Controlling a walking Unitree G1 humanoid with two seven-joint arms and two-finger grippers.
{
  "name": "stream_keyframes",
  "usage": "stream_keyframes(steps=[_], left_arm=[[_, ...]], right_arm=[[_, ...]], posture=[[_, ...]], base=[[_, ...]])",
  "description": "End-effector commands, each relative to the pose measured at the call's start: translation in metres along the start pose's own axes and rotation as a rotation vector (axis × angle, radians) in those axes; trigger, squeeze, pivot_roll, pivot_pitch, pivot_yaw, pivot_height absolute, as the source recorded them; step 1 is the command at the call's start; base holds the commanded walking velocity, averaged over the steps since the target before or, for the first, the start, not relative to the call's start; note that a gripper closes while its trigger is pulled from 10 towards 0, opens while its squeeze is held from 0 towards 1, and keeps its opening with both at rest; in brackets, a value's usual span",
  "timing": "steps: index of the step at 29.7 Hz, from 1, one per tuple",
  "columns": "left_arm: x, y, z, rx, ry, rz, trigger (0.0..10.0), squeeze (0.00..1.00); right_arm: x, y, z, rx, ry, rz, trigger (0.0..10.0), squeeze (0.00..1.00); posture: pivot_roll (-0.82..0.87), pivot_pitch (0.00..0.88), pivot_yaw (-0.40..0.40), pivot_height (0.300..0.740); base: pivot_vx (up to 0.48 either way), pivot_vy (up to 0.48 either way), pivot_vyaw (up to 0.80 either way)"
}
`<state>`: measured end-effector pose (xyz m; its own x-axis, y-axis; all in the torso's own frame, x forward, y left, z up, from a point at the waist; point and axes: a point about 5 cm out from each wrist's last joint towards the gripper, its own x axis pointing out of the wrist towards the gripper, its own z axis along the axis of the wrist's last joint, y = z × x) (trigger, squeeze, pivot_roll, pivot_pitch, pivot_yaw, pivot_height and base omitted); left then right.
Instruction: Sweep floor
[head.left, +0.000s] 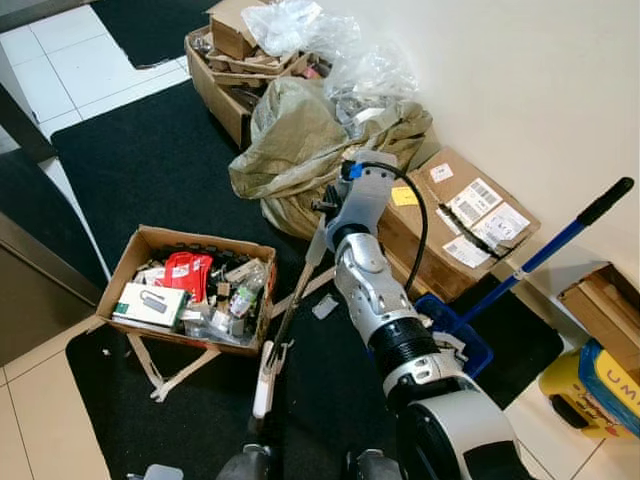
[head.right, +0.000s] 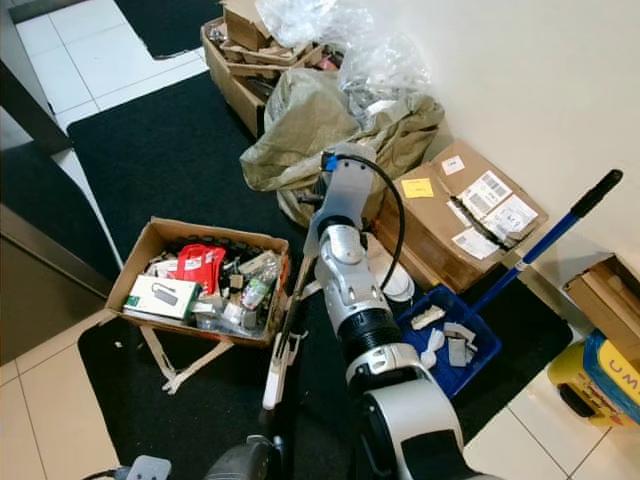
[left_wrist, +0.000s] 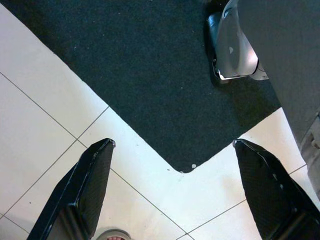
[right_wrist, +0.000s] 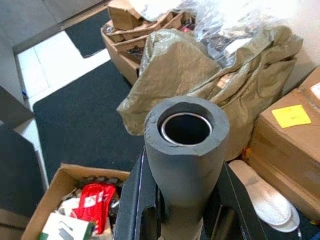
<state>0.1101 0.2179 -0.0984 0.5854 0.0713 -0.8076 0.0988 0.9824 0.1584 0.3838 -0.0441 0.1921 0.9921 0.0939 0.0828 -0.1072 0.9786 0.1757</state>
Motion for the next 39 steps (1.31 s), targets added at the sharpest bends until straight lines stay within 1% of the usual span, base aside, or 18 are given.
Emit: stream_keyframes(steps=[1, 3, 4, 7, 8, 9, 12, 13, 16, 17, 19, 24, 28, 30, 34, 36, 37, 39], left_arm=[[-0.007, -0.005, -0.019, 0.005, 0.058, -0.026, 10.0, 0.0], [-0.006, -0.005, -0.017, 0.004, 0.053, -0.026, 10.0, 0.0], [-0.006, -0.005, -0.017, 0.004, 0.053, -0.026, 10.0, 0.0], [-0.005, -0.006, -0.015, 0.003, 0.047, -0.027, 10.0, 0.0], [-0.005, -0.006, -0.014, 0.003, 0.043, -0.028, 10.0, 0.0], [-0.005, -0.006, -0.014, 0.003, 0.043, -0.028, 10.0, 0.0], [-0.004, -0.006, -0.012, 0.008, 0.037, -0.032, 10.0, 0.0], [-0.004, -0.006, -0.012, 0.008, 0.037, -0.032, 10.0, 0.0], [-0.004, -0.005, -0.012, 0.013, 0.038, -0.032, 10.0, 0.0], [-0.004, -0.005, -0.012, 0.013, 0.038, -0.032, 10.0, 0.0], [-0.004, -0.004, -0.011, 0.015, 0.039, -0.031, 10.0, 0.0], [-0.003, -0.005, -0.011, 0.018, 0.039, -0.037, 10.0, 0.0], [-0.003, -0.006, -0.01, 0.019, 0.039, -0.038, 10.0, 0.0], [-0.003, -0.006, -0.01, 0.02, 0.039, -0.039, 10.0, 0.0], [-0.002, -0.005, -0.008, 0.021, 0.04, -0.036, 10.0, 0.0], [-0.002, -0.005, -0.008, 0.02, 0.04, -0.034, 10.0, 0.0], [-0.002, -0.005, -0.008, 0.02, 0.04, -0.034, 10.0, 0.0], [-0.002, -0.005, -0.008, 0.019, 0.04, -0.033, 10.0, 0.0]], right_arm=[[-0.007, 0.007, -0.013, 0.003, 0.03, 0.003, 10.0, 0.0], [-0.004, -0.007, -0.009, -0.012, 0.012, -0.047, 10.0, 0.0], [-0.004, -0.007, -0.009, -0.012, 0.012, -0.047, 10.0, 0.0], [-0.001, -0.021, -0.004, -0.04, -0.011, -0.101, 10.0, 0.0], [0.001, -0.038, 0.002, -0.046, -0.032, -0.185, 10.0, 0.0], [0.001, -0.038, 0.002, -0.046, -0.032, -0.185, 10.0, 0.0], [0.002, -0.081, 0.012, -0.071, -0.058, -0.367, 10.0, 0.0], [0.002, -0.081, 0.012, -0.071, -0.058, -0.367, 10.0, 0.0], [-0.002, -0.105, 0.014, -0.112, -0.058, -0.447, 10.0, 0.0], [-0.002, -0.105, 0.014, -0.112, -0.058, -0.447, 10.0, 0.0], [-0.005, -0.117, 0.015, -0.138, -0.055, -0.492, 10.0, 0.0], [-0.007, -0.128, 0.015, -0.175, -0.043, -0.532, 10.0, 0.0], [-0.007, -0.131, 0.016, -0.191, -0.043, -0.545, 10.0, 0.0], [-0.007, -0.132, 0.02, -0.197, -0.063, -0.538, 10.0, 0.0], [-0.006, -0.134, 0.027, -0.244, -0.083, -0.531, 10.0, 0.0], [-0.006, -0.137, 0.03, -0.295, -0.079, -0.531, 10.0, 0.0], [-0.006, -0.137, 0.03, -0.295, -0.079, -0.531, 10.0, 0.0], [-0.005, -0.141, 0.032, -0.337, -0.066, -0.527, 10.0, 0.0]], posture=[[0.03, 0.352, 0.012, 0.74], [0.03, 0.349, 0.013, 0.74], [0.03, 0.349, 0.013, 0.74], [0.03, 0.349, 0.013, 0.74], [0.03, 0.345, 0.015, 0.74], [0.03, 0.345, 0.015, 0.74], [0.03, 0.344, 0.016, 0.74], [0.03, 0.344, 0.016, 0.74], [0.02, 0.343, 0.018, 0.74], [0.02, 0.343, 0.018, 0.74], [0.02, 0.343, 0.019, 0.74], [0.02, 0.338, 0.02, 0.74], [0.02, 0.334, 0.02, 0.74], [0.01, 0.333, 0.022, 0.74], [0.01, 0.324, 0.02, 0.74], [0.01, 0.32, 0.02, 0.74], [0.01, 0.32, 0.02, 0.74], [0.01, 0.317, 0.019, 0.74]], base=[[0.0, 0.0, 0.0], [0.0, 0.0, 0.0], [0.0, 0.0, 0.0], [0.0, 0.0, 0.0], [0.0, 0.0, 0.0], [0.0, 0.0, 0.0], [0.0, 0.0, 0.0], [0.0, 0.0, 0.0], [0.0, 0.0, 0.0], [0.0, 0.0, 0.0], [0.0, 0.0, 0.0], [0.0, 0.0, 0.0], [0.0, 0.0, 0.0], [0.0, 0.0, 0.0], [0.0, 0.0, 0.0], [0.0, 0.0, 0.0], [0.0, 0.0, 0.0], [0.0, 0.0, 0.0]])
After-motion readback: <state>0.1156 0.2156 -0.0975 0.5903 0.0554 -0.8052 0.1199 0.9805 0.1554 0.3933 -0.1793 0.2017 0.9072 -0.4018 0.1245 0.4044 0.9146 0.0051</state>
